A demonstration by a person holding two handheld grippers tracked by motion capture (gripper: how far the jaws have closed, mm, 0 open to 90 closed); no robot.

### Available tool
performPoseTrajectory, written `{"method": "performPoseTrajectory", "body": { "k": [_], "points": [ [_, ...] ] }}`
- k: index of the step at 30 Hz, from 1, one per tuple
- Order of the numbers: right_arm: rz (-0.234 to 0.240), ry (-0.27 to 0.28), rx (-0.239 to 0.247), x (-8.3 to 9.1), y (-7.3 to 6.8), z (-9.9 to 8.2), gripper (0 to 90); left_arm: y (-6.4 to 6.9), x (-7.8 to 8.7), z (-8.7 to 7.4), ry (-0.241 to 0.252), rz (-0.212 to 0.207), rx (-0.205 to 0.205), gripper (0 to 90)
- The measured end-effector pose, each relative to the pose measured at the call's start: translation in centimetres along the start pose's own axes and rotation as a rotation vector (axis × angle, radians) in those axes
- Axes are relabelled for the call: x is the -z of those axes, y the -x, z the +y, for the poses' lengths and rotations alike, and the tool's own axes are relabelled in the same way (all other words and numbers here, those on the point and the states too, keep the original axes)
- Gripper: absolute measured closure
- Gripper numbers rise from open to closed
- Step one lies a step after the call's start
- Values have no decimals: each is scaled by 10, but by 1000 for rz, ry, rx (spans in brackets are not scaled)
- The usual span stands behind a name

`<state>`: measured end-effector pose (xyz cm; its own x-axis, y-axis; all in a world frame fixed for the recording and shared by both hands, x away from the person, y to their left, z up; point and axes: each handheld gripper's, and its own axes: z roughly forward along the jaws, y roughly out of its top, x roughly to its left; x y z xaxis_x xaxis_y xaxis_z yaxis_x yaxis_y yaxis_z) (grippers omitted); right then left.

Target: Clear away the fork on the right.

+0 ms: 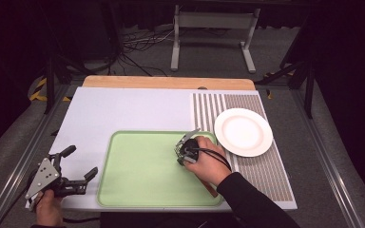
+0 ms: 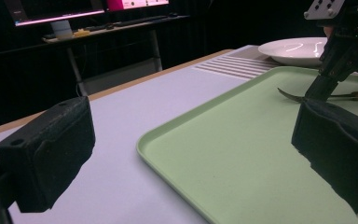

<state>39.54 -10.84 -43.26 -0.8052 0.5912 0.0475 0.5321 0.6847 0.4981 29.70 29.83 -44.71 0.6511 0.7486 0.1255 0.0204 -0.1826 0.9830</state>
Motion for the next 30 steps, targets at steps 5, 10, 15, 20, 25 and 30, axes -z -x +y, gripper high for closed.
{"method": "performPoseTrajectory", "body": {
  "k": [5, 10, 15, 20, 25, 30],
  "points": [
    [-14, -2, -3, 1, 3, -1, 900, 0, 0, 0, -2, -2, -1, 1],
    [-28, -3, -18, 3, 9, -2, 900, 0, 0, 0, -5, -3, -4, 1],
    [-47, -1, -36, 4, 15, -4, 900, 0, 0, 0, -5, -4, -2, 1],
    [-64, -1, -54, 7, 23, -7, 900, 0, 0, 0, -5, -4, -1, 1],
    [-76, -2, -73, 10, 30, -10, 900, 0, 0, 0, -6, -4, -1, 1],
    [-89, 0, -89, 12, 36, -13, 900, 0, -1, 0, -4, -3, 0, 1]
  ]
}}
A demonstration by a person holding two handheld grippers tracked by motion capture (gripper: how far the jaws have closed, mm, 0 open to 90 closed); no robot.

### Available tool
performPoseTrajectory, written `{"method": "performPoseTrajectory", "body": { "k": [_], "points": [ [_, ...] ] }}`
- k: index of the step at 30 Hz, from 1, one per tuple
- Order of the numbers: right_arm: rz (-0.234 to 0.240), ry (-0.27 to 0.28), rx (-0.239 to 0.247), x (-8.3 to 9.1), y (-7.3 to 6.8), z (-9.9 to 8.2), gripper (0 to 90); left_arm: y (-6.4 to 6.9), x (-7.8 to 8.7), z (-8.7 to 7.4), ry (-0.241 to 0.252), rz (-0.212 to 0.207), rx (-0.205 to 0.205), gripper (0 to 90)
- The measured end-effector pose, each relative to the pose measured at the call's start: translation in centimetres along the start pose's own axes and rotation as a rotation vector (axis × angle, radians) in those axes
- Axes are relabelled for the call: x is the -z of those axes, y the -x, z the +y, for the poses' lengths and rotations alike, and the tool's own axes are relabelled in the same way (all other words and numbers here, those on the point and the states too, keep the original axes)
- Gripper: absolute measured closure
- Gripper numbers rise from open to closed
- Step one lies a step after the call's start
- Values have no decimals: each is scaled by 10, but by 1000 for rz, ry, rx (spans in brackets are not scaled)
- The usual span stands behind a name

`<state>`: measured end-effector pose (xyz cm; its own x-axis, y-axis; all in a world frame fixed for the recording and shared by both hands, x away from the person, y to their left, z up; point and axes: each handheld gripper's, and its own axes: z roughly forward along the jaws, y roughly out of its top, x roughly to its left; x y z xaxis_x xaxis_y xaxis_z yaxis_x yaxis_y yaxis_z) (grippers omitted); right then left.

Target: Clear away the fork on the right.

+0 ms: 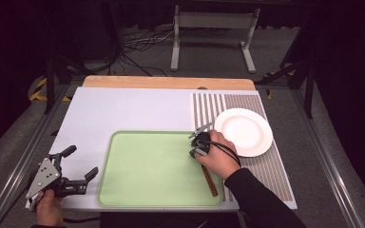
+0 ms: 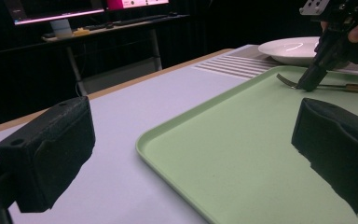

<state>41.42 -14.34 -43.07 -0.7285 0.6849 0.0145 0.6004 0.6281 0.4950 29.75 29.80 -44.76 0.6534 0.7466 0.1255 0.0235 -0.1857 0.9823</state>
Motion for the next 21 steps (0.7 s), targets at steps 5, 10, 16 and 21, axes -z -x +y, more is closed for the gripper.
{"method": "performPoseTrajectory", "body": {
  "k": [5, 10, 16, 21],
  "points": [
    [-15, 0, -15, 2, 7, -2, 900, 0, 0, 0, -1, -1, -1, 1],
    [-30, 1, -28, 3, 11, -4, 900, 0, 0, 0, 2, 1, 2, 1],
    [-38, 0, -39, 4, 16, -5, 900, 0, 0, 0, 2, 1, 2, 1],
    [-52, -1, -54, 6, 20, -7, 900, 0, 0, 0, 2, 1, 0, 1]
  ]
}}
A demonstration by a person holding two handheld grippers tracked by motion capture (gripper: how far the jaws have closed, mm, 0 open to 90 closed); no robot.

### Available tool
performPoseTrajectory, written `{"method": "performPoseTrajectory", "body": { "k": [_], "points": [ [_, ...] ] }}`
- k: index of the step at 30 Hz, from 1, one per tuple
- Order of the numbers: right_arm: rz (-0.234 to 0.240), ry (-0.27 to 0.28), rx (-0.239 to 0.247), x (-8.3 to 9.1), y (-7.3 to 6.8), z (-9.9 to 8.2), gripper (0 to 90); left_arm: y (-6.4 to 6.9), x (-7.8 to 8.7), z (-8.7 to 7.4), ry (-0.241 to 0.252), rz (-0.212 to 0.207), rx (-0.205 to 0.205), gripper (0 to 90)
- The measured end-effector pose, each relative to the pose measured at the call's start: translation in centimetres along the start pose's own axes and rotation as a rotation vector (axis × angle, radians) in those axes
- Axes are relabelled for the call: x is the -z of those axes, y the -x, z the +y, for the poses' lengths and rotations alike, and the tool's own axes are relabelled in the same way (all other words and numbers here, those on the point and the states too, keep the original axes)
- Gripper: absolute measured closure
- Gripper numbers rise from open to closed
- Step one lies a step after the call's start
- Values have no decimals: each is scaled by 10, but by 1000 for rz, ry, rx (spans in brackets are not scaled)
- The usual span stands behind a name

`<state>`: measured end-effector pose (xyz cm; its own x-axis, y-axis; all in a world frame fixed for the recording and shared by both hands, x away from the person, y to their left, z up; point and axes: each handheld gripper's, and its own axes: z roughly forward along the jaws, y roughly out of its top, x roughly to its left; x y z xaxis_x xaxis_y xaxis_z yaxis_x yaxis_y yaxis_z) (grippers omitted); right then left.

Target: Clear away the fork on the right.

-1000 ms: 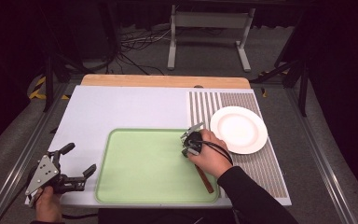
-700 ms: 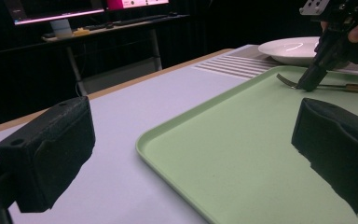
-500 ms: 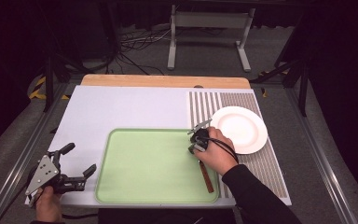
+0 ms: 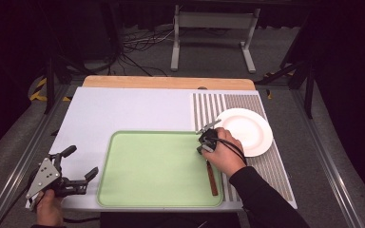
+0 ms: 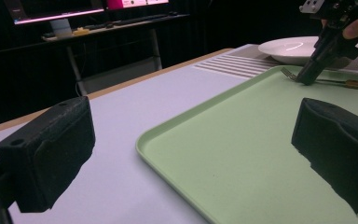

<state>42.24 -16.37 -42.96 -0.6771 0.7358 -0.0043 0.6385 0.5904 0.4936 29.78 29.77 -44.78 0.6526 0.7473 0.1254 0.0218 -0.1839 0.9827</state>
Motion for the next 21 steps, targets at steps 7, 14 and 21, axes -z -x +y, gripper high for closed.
{"method": "performPoseTrajectory", "body": {
  "k": [7, 14, 21],
  "points": [
    [-24, -7, -1, 2, 4, -2, 898, 0, 0, 0, -1, -1, 0, 1],
    [-39, -8, -15, 3, 9, -4, 896, 0, 0, 0, -3, -1, -2, 1],
    [-47, -6, -22, 4, 11, -5, 888, 0, 0, 0, -3, -1, -2, 1]
  ]
}}
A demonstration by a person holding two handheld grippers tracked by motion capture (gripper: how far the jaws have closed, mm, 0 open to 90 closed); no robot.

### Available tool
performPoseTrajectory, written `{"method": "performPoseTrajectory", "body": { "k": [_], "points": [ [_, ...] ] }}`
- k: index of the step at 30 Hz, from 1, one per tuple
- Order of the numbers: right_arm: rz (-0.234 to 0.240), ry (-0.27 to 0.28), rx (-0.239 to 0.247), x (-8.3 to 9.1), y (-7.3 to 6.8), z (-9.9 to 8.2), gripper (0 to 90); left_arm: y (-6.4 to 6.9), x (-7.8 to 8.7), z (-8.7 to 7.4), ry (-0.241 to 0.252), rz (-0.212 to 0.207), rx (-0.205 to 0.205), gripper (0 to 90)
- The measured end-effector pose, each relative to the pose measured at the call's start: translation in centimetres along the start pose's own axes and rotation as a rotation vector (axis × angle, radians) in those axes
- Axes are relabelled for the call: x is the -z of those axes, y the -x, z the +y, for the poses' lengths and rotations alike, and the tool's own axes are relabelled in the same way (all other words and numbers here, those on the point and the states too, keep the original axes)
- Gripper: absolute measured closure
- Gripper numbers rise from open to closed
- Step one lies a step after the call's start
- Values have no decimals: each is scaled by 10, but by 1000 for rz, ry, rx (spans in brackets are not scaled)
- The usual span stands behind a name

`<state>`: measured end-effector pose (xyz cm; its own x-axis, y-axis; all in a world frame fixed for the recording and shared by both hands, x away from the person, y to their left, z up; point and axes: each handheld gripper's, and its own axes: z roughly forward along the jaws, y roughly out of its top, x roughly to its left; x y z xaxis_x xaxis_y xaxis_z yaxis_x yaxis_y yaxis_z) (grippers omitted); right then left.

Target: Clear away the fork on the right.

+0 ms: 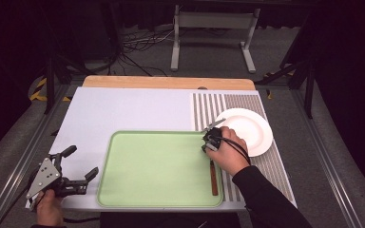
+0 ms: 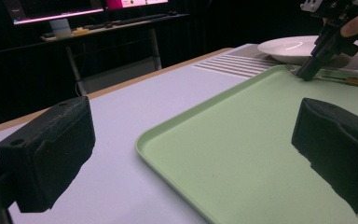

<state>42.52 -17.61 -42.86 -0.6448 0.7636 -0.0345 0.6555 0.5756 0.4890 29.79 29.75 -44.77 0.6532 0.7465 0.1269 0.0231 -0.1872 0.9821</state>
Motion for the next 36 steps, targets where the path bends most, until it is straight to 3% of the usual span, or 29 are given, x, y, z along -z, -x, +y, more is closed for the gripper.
{"method": "performPoseTrajectory", "body": {
  "k": [6, 10, 14, 17, 19, 22, 25, 28, 36],
  "points": [
    [-9, 5, 0, 2, 1, -1, 862, 0, 0, 0, -2, 0, -1, 1],
    [8, 45, 17, 8, 0, 1, 783, 0, -1, 0, -1, -1, 1, 1],
    [21, 116, 72, 22, 0, 4, 617, 0, 0, 0, 0, -1, 1, 1],
    [22, 186, 124, 32, 0, 5, 385, 0, 0, 0, 1, 1, 2, 1],
    [34, 245, 119, 39, 0, 4, 266, 0, 0, 0, 1, 1, 2, 1],
    [63, 289, 110, 50, 0, 0, 219, 0, 0, 0, 0, 0, 0, 1],
    [68, 330, 130, 61, 2, -5, 203, 0, 0, 0, -2, -1, -2, 1],
    [74, 353, 117, 69, 3, -12, 184, 1, -1, 0, -4, -2, 2, 1],
    [78, 432, 115, 88, 12, -40, 202, 1, -1, 0, -3, 1, 0, 1]
  ]
}}
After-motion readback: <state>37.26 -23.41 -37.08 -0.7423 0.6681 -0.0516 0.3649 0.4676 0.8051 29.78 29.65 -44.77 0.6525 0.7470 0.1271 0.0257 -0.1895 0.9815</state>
